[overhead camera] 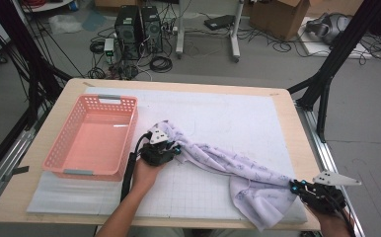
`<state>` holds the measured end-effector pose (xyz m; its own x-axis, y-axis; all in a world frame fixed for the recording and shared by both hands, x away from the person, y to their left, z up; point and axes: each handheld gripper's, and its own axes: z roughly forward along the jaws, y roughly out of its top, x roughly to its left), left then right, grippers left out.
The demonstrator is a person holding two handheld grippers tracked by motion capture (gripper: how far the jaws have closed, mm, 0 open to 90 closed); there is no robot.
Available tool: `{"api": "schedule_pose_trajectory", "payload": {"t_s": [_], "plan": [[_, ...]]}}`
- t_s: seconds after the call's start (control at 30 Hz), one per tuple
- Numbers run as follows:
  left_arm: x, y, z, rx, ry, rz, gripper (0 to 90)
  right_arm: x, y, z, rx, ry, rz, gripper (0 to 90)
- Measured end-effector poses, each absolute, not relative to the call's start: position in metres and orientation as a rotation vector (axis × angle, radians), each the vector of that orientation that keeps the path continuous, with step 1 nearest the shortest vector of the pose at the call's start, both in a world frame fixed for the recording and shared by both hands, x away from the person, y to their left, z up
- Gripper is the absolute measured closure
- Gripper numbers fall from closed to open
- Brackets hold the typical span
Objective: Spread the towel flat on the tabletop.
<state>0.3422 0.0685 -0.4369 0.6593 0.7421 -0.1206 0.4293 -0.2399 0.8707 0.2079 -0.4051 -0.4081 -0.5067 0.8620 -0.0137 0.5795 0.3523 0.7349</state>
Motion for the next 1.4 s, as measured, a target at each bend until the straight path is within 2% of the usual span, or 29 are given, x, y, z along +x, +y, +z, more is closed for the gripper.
{"api": "schedule_pose_trajectory", "payload": {"t_s": [0.1, 0.23, 0.43, 0.67, 0.8, 1.0, 1.4], "plan": [[0.338, 0.069, -0.434, 1.844, 0.933, 0.361, 51.8, 0.216, -0.403, -0.397, 1.226, 2.202, 1.013, 67.3], [0.333, 0.071, -0.429, 1.869, 0.906, 0.401, 44.6, 0.243, -0.386, -0.381, 1.163, 2.171, 1.062, 65.9], [0.327, 0.076, -0.429, 1.872, 0.885, 0.417, 43.9, 0.302, -0.337, -0.379, 1.05, 2.255, 1.119, 64.1], [0.323, 0.082, -0.435, 1.859, 0.897, 0.419, 46.0, 0.368, -0.27, -0.406, 0.983, 2.429, 1.116, 61.4], [0.319, 0.081, -0.438, 1.863, 0.896, 0.412, 46.2, 0.393, -0.243, -0.419, 0.991, 2.502, 1.15, 65.2], [0.317, 0.085, -0.44, 1.86, 0.904, 0.403, 46.6, 0.412, -0.212, -0.43, 0.958, 2.604, 1.122, 66.0], [0.317, 0.087, -0.443, 1.865, 0.92, 0.396, 45.9, 0.413, -0.174, -0.439, 0.904, 2.755, 1.165, 59.4]]}}
